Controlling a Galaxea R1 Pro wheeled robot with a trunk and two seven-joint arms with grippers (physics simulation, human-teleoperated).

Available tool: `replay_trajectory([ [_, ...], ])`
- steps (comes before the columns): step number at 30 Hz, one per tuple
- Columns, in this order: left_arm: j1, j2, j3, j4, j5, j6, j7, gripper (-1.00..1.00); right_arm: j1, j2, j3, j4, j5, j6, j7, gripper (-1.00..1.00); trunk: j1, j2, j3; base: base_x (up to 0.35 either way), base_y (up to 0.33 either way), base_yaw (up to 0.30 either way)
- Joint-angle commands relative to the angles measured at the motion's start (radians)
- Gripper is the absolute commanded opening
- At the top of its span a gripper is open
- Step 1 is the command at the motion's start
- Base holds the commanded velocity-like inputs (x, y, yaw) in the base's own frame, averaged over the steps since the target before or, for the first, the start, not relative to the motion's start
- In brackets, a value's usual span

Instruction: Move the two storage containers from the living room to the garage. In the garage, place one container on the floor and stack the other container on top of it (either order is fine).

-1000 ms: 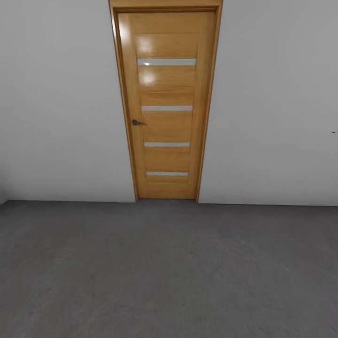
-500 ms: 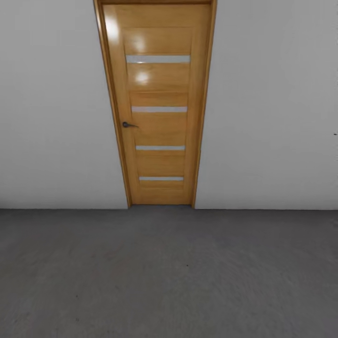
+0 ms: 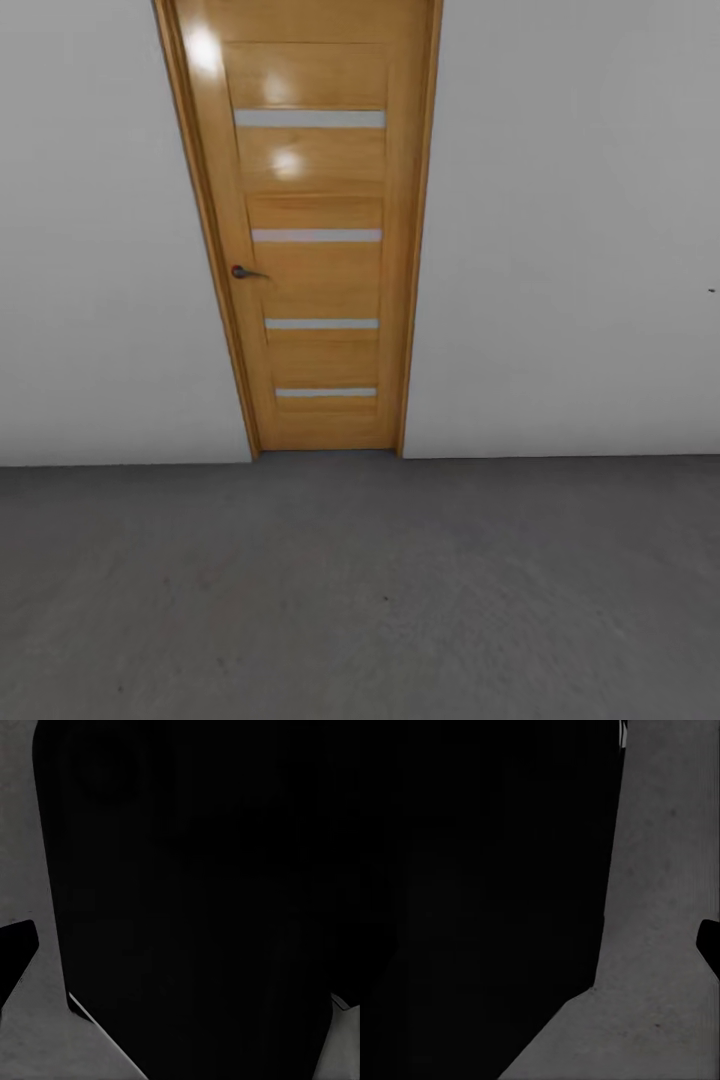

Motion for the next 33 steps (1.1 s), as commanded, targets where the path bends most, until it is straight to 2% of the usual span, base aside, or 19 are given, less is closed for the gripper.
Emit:
replay_trajectory([
  [1,-0.001,0.0,0.0,0.001,0.001,-0.004,0.0,1.0,0.0,0.0,0.003,0.0,0.001,0.0,-0.001,1.0,0.001,0.0,-0.001,0.343,-0.039,-0.004],
  [33,-0.001,0.0,0.002,0.001,0.001,-0.003,0.0,1.0,0.0,0.001,0.004,0.0,0.001,0.0,-0.001,1.0,0.001,0.0,-0.001,0.346,-0.004,0.0],
])
